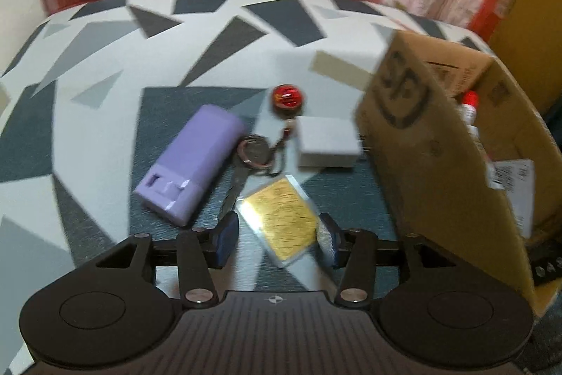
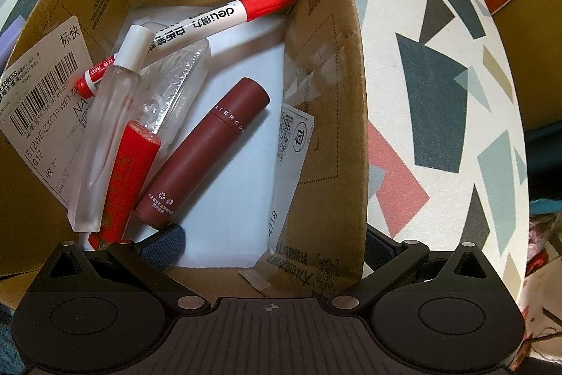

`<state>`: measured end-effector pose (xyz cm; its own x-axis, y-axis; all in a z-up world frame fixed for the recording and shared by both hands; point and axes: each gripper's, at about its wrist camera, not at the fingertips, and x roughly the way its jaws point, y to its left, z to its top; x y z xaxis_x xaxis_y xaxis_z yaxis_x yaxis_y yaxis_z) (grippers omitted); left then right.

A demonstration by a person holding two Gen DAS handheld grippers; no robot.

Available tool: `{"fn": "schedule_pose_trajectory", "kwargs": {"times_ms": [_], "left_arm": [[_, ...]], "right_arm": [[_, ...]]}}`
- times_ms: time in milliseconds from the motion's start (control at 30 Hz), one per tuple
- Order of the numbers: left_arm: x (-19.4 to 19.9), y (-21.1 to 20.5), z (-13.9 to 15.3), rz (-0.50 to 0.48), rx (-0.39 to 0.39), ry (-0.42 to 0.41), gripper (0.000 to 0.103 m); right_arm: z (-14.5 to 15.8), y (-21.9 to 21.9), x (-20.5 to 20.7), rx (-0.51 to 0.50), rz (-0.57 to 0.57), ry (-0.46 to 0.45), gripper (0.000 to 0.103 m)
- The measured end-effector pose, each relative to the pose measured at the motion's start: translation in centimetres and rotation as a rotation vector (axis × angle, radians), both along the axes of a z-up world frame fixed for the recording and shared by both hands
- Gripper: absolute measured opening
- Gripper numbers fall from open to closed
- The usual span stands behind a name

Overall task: Organize rigid objects
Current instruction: 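Move the left tool back to the gold foil card on the table, then close the left tool on the gold foil card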

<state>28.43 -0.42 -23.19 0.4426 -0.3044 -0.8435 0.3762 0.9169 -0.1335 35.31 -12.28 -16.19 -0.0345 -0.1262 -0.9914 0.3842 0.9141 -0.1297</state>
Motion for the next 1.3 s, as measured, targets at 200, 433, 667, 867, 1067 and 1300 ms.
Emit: {"fn": "schedule_pose_trajectory", "kwargs": {"times_ms": [200, 433, 667, 867, 1067, 1300], "left_arm": [[0.6, -0.7, 0.0, 0.022, -0.021, 0.004, 0.057], [0.4, -3.7, -0.6, -0.028, 0.049, -0.072, 0.057], [-0.9, -4.0, -0.6, -0.147, 0.053, -0.102, 0.048], [-2.1, -3.3, -0.6, -0.274, 0.012, -0.068, 0.048], [-2.9, -3.0, -0.7, -0.277, 0.03, -0.055, 0.053], [-3.7, -2.9, -0.7, -0.265, 0.052, -0.072, 0.052]], "right_arm": [[0.0, 0.2, 0.1, -0.003, 0.001, 0.001, 0.103], [0.1, 0.2, 0.1, 0.0, -0.001, 0.001, 0.103], [0.1, 0.2, 0.1, 0.0, -0.001, 0.001, 0.103], [0.1, 0.2, 0.1, 0.0, -0.001, 0.001, 0.103], [0.1, 0.2, 0.1, -0.001, -0.001, 0.001, 0.103], [0.2, 0.2, 0.1, -0.001, -0.003, 0.001, 0.103]]}}
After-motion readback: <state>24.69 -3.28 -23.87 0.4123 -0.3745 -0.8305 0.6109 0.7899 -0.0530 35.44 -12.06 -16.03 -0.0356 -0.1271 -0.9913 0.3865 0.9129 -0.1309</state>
